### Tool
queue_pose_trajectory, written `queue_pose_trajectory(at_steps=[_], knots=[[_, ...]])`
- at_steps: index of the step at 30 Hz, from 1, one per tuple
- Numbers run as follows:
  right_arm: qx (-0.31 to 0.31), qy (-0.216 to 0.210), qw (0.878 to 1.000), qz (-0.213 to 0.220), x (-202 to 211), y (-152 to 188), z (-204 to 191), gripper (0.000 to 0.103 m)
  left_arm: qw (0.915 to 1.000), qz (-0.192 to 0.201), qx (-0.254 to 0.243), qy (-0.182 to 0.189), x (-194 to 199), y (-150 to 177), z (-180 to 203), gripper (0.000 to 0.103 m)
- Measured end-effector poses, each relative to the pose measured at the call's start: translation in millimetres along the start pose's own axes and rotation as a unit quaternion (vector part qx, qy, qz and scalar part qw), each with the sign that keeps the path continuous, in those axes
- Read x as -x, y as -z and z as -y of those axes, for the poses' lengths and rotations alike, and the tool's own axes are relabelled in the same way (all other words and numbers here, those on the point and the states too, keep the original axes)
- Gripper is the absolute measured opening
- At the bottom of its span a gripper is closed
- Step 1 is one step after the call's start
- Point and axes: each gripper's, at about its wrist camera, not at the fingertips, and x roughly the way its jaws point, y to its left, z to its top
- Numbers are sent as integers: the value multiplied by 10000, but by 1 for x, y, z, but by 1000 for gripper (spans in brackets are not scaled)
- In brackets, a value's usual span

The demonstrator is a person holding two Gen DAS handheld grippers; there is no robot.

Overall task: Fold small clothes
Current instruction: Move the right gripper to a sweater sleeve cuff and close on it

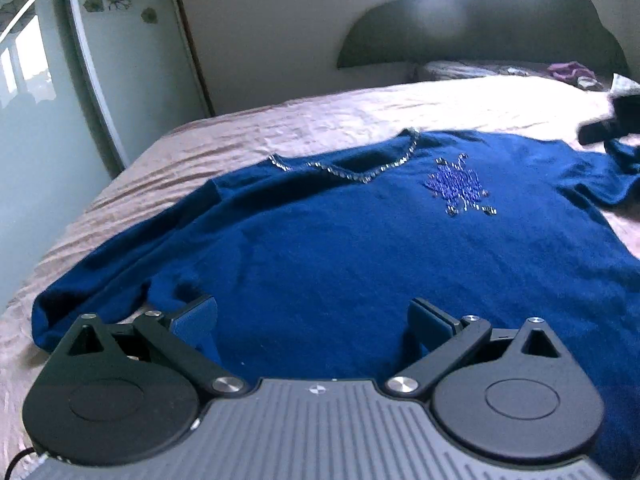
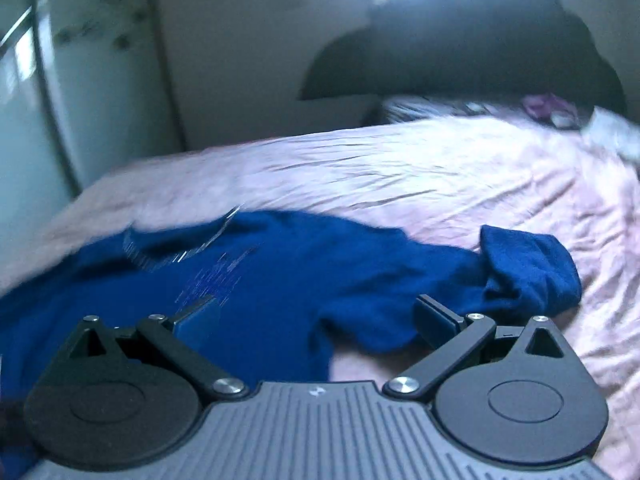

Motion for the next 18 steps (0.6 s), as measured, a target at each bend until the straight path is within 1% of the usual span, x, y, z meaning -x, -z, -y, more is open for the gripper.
queue_pose_trajectory(at_steps=[2, 4, 5, 6, 9, 11, 12, 13, 14, 15, 17, 18], knots=[[-360, 77, 9989, -295, -26, -9, 18, 103, 10000, -25, -11, -2, -2, 1, 1, 103], [-831, 358, 9936, -672, -44, -10, 37, 103, 10000, -29, -9, 11, -2, 2, 0, 103], [-1113, 539, 9886, -853, -48, -7, 50, 103, 10000, -22, 6, 25, -1, 2, -1, 103], [-1311, 582, 9860, -846, -46, -3, 61, 103, 10000, -20, 16, 33, 0, 3, -2, 103], [-1824, 605, 9804, -424, -15, 10, 92, 103, 9999, -80, 30, 82, -3, 4, -3, 103], [-2196, 739, 9726, -170, 7, 17, 115, 103, 9998, -136, 30, 127, -6, 6, -3, 103], [-2285, 925, 9691, -63, 17, 19, 123, 103, 9998, -146, 38, 142, -6, 7, -3, 103], [-2313, 1244, 9649, 6, 26, 20, 128, 103, 9998, -149, 48, 146, -7, 7, -3, 103], [-2302, 1655, 9589, 97, 34, 19, 134, 103, 9998, -150, 55, 153, -7, 8, -3, 103], [-2277, 1941, 9539, 247, 45, 20, 141, 103, 9997, -149, 61, 166, -7, 8, -3, 103], [-2304, 2157, 9475, 515, 59, 17, 150, 103, 9997, -161, 71, 184, -8, 8, -3, 103], [-2317, 2144, 9469, 605, 64, 16, 152, 103, 9996, -174, 74, 191, -8, 8, -3, 103]])
